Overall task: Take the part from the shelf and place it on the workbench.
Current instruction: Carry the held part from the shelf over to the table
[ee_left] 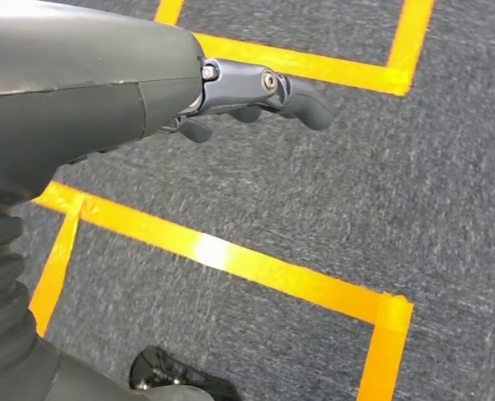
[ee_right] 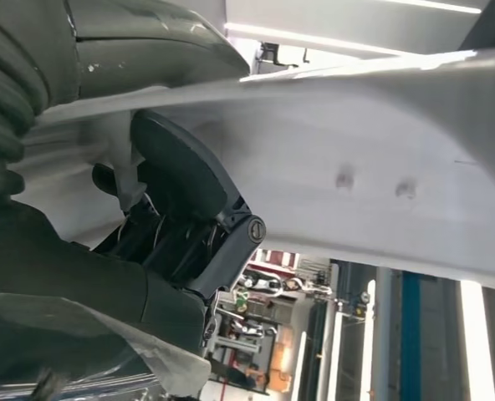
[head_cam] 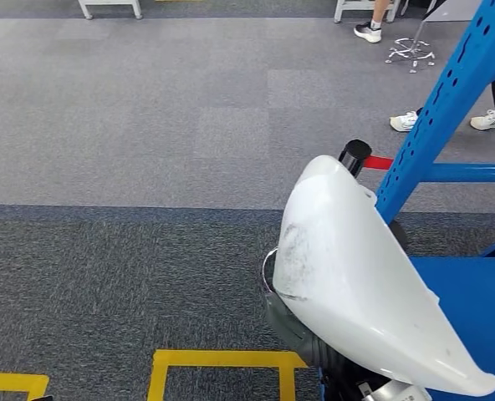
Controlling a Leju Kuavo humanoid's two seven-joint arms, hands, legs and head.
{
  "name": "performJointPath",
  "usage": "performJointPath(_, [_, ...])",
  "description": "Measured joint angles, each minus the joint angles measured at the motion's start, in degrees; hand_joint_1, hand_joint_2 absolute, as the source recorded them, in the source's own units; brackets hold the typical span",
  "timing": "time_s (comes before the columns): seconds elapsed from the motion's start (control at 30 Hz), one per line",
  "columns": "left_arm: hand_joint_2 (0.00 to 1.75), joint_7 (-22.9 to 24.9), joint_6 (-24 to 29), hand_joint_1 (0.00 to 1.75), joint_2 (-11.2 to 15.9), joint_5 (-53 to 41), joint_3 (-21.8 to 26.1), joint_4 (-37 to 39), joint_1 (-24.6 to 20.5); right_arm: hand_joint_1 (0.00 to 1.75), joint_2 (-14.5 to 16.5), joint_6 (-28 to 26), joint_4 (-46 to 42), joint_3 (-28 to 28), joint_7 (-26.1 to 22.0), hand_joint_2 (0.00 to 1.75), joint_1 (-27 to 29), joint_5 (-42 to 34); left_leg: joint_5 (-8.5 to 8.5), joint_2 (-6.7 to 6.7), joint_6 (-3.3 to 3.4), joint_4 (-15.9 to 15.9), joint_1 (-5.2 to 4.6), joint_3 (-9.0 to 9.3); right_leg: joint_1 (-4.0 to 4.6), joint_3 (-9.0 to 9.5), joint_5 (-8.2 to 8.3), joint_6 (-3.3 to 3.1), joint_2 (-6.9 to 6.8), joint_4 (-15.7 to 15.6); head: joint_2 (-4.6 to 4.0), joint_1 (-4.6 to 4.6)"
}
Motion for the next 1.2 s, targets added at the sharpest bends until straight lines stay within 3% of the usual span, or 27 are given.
performJointPath(0.07, [1.75,0.0,0.1,0.0,0.1,0.0,-0.1,0.1,0.0,1.75,0.0,-0.1,0.0,0.0,0.0,1.75,-0.1,0.0,0.24,-1.19,-0.83,0.0,0.36,-0.52,0.12,0.55,-0.09,-0.35,-0.77,-0.6,0.0,-0.01])
performJointPath(0.1, [1.75,0.0,0.1,0.0,0.1,-0.1,-0.1,0.2,0.1,1.75,0.0,-0.1,0.1,0.0,0.0,1.75,-0.2,0.0,0.07,-0.57,-1.15,0.3,0.37,-0.68,0.14,0.77,0.02,-0.65,-1.54,-0.9,0.0,-0.06])
performJointPath(0.17, [1.75,0.0,0.1,0.0,0.2,-0.1,-0.1,0.3,0.0,1.75,0.0,0.0,0.1,0.1,0.0,1.75,-0.3,0.0,-1.84,2.51,-1.65,3.4,0.24,-2.03,0.08,1.33,0.14,-1.3,-3.34,-1.5,0.0,-0.31])
performJointPath(0.2, [1.75,0.0,0.1,0.0,0.2,-0.1,-0.1,0.4,-0.1,1.75,0.0,0.0,0.1,0.1,0.0,1.75,-0.2,0.0,-3.55,4.32,-1.88,6.6,0.24,-3.55,0.19,1.52,0.06,-1.52,-4.31,-1.6,0.0,-0.41])
performJointPath(0.27, [1.75,0.0,0.1,0.0,0.2,-0.1,-0.2,0.5,-0.1,1.75,0.0,-0.1,0.1,0.1,0.0,1.75,-0.2,0.0,-6.52,5.6,-2.29,13.7,0.48,-7.0,0.38,1.65,-0.19,-1.77,-6.27,-1.6,0.0,-0.46])
performJointPath(0.3, [1.75,0.0,0.1,0.0,0.2,-0.1,-0.2,0.5,-0.1,1.75,0.0,-0.1,0.1,0.1,0.0,1.75,-0.2,0.0,-6.76,5.75,-2.41,15.4,0.59,-7.83,0.43,1.7,-0.32,-1.78,-7.19,-1.6,0.0,-0.46])
performJointPath(0.33, [1.75,0.0,0.1,0.0,0.2,-0.1,-0.2,0.5,0.0,1.75,0.0,-0.1,0.1,0.1,0.0,1.75,-0.2,0.0,-5.83,5.9,-2.44,14.8,0.64,-7.49,0.45,1.81,-0.46,-1.75,-8.0,-1.6,0.0,-0.48])
performJointPath(0.37, [1.75,0.0,0.1,0.0,0.2,-0.1,-0.2,0.5,0.1,1.75,0.0,-0.1,0.1,0.1,0.0,1.75,-0.2,0.0,-4.07,6.2,-2.39,12.2,0.65,-6.08,0.47,2.01,-0.62,-1.66,-8.75,-1.6,0.0,-0.48])
performJointPath(0.43, [1.75,0.0,0.1,0.0,0.3,-0.1,-0.3,0.6,0.2,1.75,0.0,-0.1,0.1,0.1,0.0,1.75,-0.2,0.0,-0.77,8.32,-1.99,4.5,0.25,-1.97,0.6,2.52,-1.04,-1.34,-10.08,-1.5,0.0,-0.5])
performJointPath(0.5, [1.75,0.0,0.1,0.0,0.4,-0.1,-0.4,0.6,0.1,1.75,0.0,-0.1,0.1,0.1,0.0,1.75,-0.2,0.0,0.02,10.11,-1.32,0.3,-0.35,0.12,0.85,2.81,-1.43,-0.86,-11.24,-1.5,0.0,-0.44])
performJointPath(0.57, [1.75,0.0,0.1,0.0,0.4,-0.1,-0.5,0.6,0.2,1.75,0.0,-0.1,0.1,0.1,0.0,1.75,-0.3,0.0,-0.19,9.57,-0.7,-0.3,-0.62,0.15,0.94,3.09,-1.66,-0.36,-12.33,-1.6,0.0,-0.4])
performJointPath(0.6, [1.75,0.0,0.1,0.0,0.4,-0.1,-0.5,0.6,0.3,1.75,0.0,-0.1,0.1,0.1,0.0,1.75,-0.4,0.0,-0.1,8.99,-0.41,-0.5,-0.54,0.29,0.87,3.18,-1.96,-0.06,-12.08,-1.5,0.0,-0.4])
performJointPath(0.67, [1.75,0.0,0.2,0.0,0.4,-0.1,-0.5,0.6,0.4,1.75,0.0,-0.1,0.1,0.1,0.0,1.75,-0.4,0.0,0.13,7.82,0.26,-1.1,-0.18,0.66,0.61,2.01,-3.76,0.5,-9.32,1.2,0.0,-0.23])
performJointPath(0.73, [1.75,0.0,0.2,0.0,0.4,-0.1,-0.5,0.6,0.2,1.75,-0.1,-0.1,0.1,0.1,0.0,1.75,-0.2,0.0,0.22,6.55,0.69,-1.2,0.04,0.77,0.38,-1.87,-7.08,0.82,-6.22,8.6,0.0,0.02])
performJointPath(0.77, [1.75,0.0,0.2,0.0,0.4,-0.1,-0.5,0.6,0.2,1.75,-0.1,-0.1,0.1,0.1,0.0,1.75,-0.2,0.0,0.21,5.84,0.79,-1.2,0.05,0.76,0.35,-4.18,-8.41,0.95,-5.75,12.6,0.0,0.09])
performJointPath(0.8, [1.75,0.1,0.2,0.0,0.4,-0.1,-0.6,0.6,0.1,1.75,-0.2,-0.2,0.1,0.1,0.0,1.75,-0.1,0.0,0.2,5.09,0.81,-1.1,0.05,0.79,0.34,-5.93,-8.84,1.05,-5.6,15.3,-0.01,0.1])
performJointPath(0.83, [1.75,0.1,0.2,0.0,0.4,-0.1,-0.6,0.6,0.2,1.75,-0.2,-0.2,0.2,0.1,0.0,1.75,-0.1,0.0,0.17,4.3,0.8,-1.1,0.07,0.85,0.33,-6.74,-8.07,1.1,-5.55,15.9,-0.01,0.11])
performJointPath(0.87, [1.75,0.2,0.2,0.0,0.4,-0.1,-0.6,0.7,0.2,1.75,-0.2,-0.2,0.2,0.1,0.0,1.75,-0.1,0.0,0.13,3.44,0.74,-1.1,0.12,0.94,0.29,-6.34,-6.14,1.11,-5.42,14.1,-0.01,0.1])
performJointPath(0.9, [1.75,0.2,0.2,0.0,0.4,-0.1,-0.6,0.7,0.2,1.75,-0.2,-0.2,0.2,0.1,0.0,1.75,-0.1,0.0,0.04,2.57,0.6,-1.0,0.2,1.03,0.18,-4.93,-3.56,1.1,-4.82,10.3,-0.01,0.1])
performJointPath(0.93, [1.75,0.2,0.2,0.0,0.3,-0.1,-0.6,0.7,0.2,1.75,-0.2,-0.2,0.2,0.1,0.0,1.75,-0.1,0.0,-0.09,1.74,0.38,-0.8,0.26,1.0,-0.04,-3.23,-1.55,1.1,-3.23,6.2,0.0,0.13])
performJointPath(0.97, [1.75,0.2,0.2,0.0,0.3,-0.1,-0.6,0.7,0.1,1.75,-0.2,-0.3,0.2,0.1,0.0,1.75,-0.1,0.0,-0.23,0.95,0.09,-0.5,0.29,0.8,-0.31,-1.58,-0.31,1.05,-1.62,2.6,0.0,0.1])
performJointPath(1.03, [1.75,0.3,0.3,0.0,0.4,-0.1,-0.6,0.7,0.1,1.75,-0.2,-0.3,0.2,0.1,0.0,1.75,0.0,0.0,-0.18,-0.42,-0.71,-0.1,0.48,0.07,-0.5,-0.25,-0.13,0.79,0.41,-0.2,-0.01,0.08])
performJointPath(1.1, [1.75,0.4,0.3,0.0,0.4,-0.1,-0.6,0.7,0.3,1.75,-0.2,-0.4,0.1,0.1,0.0,1.75,-0.1,0.0,0.03,-1.33,-1.48,-0.1,0.78,-0.44,-0.35,-0.03,-0.07,0.17,-0.85,-0.5,-0.01,0.08])
performJointPath(1.13, [1.75,0.4,0.3,0.0,0.3,-0.1,-0.6,0.7,0.4,1.75,-0.2,-0.4,0.1,0.1,0.0,1.75,-0.1,0.0,-0.24,-0.55,-1.76,0.4,0.74,-0.64,-0.35,0.19,-0.02,-0.17,-1.64,-0.6,0.0,0.0])
performJointPath(1.2, [1.75,0.4,0.3,0.0,0.3,-0.1,-0.6,0.8,0.3,1.75,-0.2,-0.4,0.1,0.1,0.0,1.75,-0.1,0.0,-2.48,2.88,-2.2,4.1,0.55,-2.21,-0.34,0.69,-0.03,-0.87,-3.54,-1.0,0.0,-0.3])
